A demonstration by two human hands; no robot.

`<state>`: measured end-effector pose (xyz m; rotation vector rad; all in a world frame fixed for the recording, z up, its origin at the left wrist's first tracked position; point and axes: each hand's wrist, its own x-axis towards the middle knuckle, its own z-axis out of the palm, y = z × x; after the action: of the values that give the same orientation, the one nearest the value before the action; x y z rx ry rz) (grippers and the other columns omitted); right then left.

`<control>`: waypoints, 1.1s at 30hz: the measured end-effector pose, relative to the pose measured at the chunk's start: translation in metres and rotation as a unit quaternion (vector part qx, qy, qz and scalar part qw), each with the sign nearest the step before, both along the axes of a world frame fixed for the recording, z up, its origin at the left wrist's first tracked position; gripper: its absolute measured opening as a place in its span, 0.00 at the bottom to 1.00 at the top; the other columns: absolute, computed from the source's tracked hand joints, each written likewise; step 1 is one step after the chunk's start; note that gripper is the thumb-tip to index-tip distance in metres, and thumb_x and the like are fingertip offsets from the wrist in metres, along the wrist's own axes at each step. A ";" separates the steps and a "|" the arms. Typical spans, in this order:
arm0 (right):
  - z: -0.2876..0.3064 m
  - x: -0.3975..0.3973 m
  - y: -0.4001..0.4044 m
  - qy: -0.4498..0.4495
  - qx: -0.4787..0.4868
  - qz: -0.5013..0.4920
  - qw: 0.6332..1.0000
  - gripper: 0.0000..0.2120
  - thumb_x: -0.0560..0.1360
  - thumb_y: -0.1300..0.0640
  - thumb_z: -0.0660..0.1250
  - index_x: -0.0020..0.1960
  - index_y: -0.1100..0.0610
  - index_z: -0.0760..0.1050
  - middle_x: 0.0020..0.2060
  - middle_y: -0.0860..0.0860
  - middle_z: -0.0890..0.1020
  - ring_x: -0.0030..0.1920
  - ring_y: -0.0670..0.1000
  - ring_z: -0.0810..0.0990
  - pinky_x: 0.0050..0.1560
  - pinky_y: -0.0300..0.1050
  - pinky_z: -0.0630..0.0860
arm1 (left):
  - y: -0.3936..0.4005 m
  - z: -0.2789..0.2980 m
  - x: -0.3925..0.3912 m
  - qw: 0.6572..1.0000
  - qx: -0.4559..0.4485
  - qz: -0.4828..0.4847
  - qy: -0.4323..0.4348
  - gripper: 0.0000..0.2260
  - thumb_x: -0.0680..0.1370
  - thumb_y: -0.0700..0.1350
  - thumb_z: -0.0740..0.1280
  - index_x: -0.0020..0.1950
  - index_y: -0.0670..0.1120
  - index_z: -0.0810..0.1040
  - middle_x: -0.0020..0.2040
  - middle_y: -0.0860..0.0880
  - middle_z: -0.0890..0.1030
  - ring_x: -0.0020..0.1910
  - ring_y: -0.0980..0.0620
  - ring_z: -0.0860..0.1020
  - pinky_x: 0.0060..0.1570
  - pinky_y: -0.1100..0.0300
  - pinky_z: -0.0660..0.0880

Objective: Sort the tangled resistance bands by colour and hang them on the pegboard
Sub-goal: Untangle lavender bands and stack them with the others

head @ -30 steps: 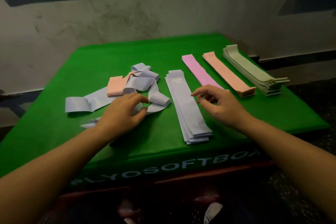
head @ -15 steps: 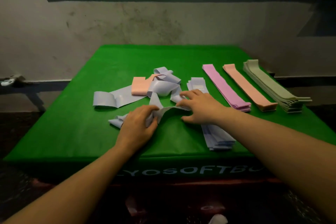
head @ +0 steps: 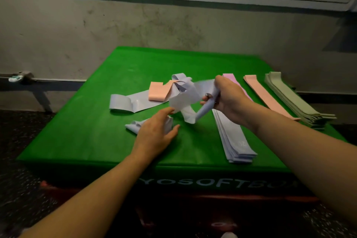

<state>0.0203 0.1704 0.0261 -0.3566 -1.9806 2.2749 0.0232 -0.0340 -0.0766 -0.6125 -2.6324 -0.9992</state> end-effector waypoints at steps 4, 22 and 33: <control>0.018 0.013 -0.008 -0.063 -0.055 0.049 0.995 0.06 0.78 0.60 0.61 0.43 0.57 0.67 0.23 0.48 0.66 0.26 0.46 0.60 0.28 0.40 0.68 | 0.000 0.003 0.002 1.000 -0.022 -0.019 -0.006 0.26 0.75 0.57 0.71 0.70 0.53 0.69 0.61 0.50 0.80 0.49 0.55 0.76 0.53 0.55 0.78; 0.068 0.096 -0.011 0.015 0.065 0.205 0.977 0.02 0.78 0.55 0.67 0.47 0.53 0.76 0.37 0.50 0.80 0.35 0.48 0.79 0.33 0.41 0.75 | 0.006 0.083 0.039 0.944 0.208 -0.236 -0.096 0.07 0.77 0.50 0.72 0.53 0.52 0.79 0.50 0.53 0.85 0.53 0.56 0.82 0.54 0.61 0.78; 0.086 0.149 0.000 0.024 0.060 0.222 0.973 0.09 0.68 0.60 0.71 0.39 0.52 0.71 0.33 0.48 0.78 0.32 0.47 0.77 0.31 0.41 0.75 | -0.008 0.114 0.074 0.886 0.406 -0.135 -0.178 0.07 0.81 0.37 0.65 0.49 0.47 0.81 0.41 0.45 0.84 0.39 0.51 0.81 0.40 0.59 0.81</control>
<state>0.1697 0.1705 0.1119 0.1719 -2.3486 2.3489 0.0974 -0.0422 0.0372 -0.6156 -2.0752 -2.2973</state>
